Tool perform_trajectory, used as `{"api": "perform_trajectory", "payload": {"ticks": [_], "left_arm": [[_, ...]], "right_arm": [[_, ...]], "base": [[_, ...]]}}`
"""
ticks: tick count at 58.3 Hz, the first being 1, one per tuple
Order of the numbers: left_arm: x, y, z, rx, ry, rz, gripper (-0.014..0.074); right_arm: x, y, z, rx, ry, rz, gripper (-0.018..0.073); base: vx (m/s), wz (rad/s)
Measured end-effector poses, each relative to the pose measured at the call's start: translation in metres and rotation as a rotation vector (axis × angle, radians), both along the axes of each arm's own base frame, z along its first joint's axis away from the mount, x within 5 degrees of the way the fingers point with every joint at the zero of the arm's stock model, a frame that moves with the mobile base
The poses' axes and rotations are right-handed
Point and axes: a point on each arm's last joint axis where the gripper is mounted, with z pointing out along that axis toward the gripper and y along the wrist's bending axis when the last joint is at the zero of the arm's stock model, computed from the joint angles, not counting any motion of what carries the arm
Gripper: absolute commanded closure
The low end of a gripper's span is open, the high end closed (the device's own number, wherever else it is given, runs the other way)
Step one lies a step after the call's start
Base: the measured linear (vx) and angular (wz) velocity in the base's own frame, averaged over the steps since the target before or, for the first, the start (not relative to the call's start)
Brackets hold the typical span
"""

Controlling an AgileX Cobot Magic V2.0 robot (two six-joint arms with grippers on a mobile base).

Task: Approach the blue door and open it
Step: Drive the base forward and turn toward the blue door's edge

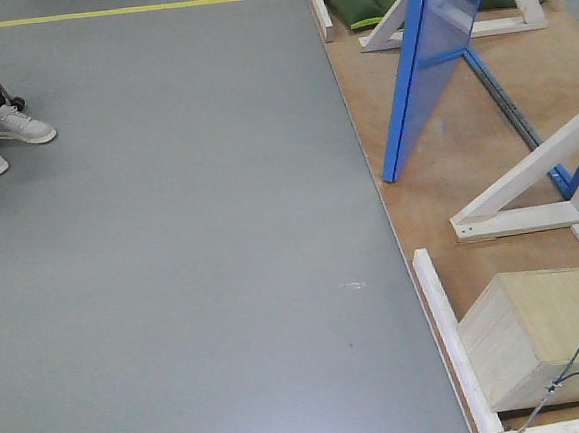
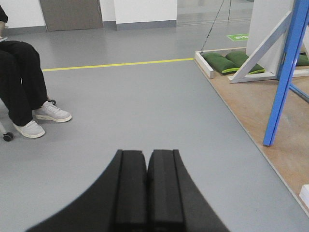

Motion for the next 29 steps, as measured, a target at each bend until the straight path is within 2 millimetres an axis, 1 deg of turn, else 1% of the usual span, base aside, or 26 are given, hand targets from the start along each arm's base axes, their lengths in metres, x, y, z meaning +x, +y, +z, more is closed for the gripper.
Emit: {"api": "perform_trajectory", "payload": {"ticks": [29], "left_arm": [[0.0000,0.0000,0.0000,0.000,0.000,0.000,0.0524]], "right_arm": [[0.0000,0.0000,0.0000,0.000,0.000,0.000,0.0547]], "base": [[0.00,0.00]]}}
